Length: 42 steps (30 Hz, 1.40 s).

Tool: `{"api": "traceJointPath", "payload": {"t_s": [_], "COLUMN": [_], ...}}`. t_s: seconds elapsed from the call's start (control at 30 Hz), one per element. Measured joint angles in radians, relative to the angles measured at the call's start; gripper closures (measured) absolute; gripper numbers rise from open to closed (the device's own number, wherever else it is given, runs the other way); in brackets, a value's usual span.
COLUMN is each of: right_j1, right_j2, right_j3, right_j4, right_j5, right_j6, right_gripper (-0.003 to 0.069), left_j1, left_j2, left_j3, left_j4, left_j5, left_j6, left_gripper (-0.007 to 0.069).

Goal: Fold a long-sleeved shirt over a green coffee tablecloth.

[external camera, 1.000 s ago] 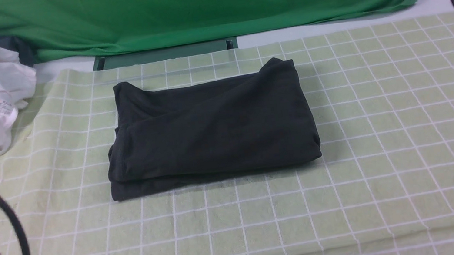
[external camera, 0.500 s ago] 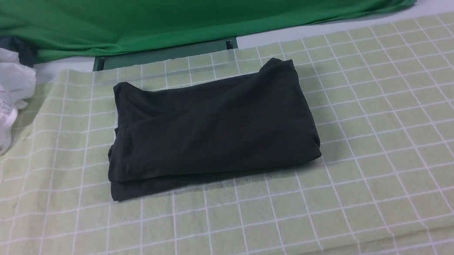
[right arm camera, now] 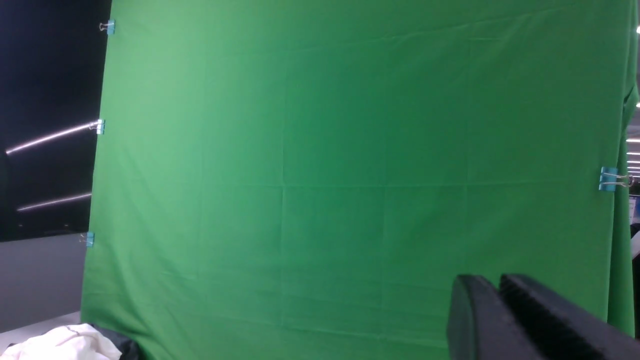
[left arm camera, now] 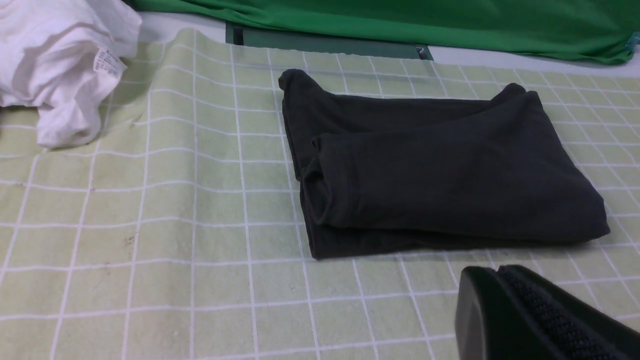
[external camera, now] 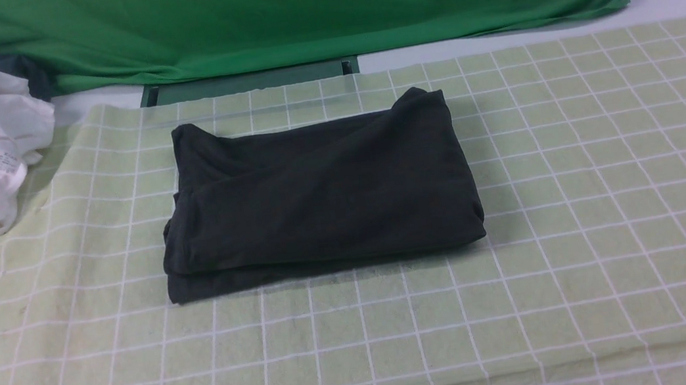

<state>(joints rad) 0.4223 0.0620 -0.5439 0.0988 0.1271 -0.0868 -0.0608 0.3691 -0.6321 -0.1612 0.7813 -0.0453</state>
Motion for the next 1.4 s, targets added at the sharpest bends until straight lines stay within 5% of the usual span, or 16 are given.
{"api": "traceJointPath", "payload": {"t_s": [0.77, 1.07, 1.4], "right_j1": [0.0, 0.0, 0.0], "right_j2": [0.0, 0.0, 0.0], "right_j3": [0.004, 0.004, 0.004], "right_j4": [-0.001, -0.001, -0.001], "right_j5": [0.004, 0.004, 0.004], "right_j6": [0.0, 0.0, 0.0], "right_gripper": [0.0488, 0.0468, 0.0449], "left_j1": [0.0, 0.084, 0.14], "left_j2": [-0.009, -0.206, -0.33], "left_j3": [0.007, 0.27, 0.611], "left_j4": [0.034, 0.08, 0.09], "left_j5": [-0.018, -0.487, -0.639], "left_j6": [0.014, 0.124, 0.131], "left_gripper": [0.0612, 0.0612, 0.0612]}}
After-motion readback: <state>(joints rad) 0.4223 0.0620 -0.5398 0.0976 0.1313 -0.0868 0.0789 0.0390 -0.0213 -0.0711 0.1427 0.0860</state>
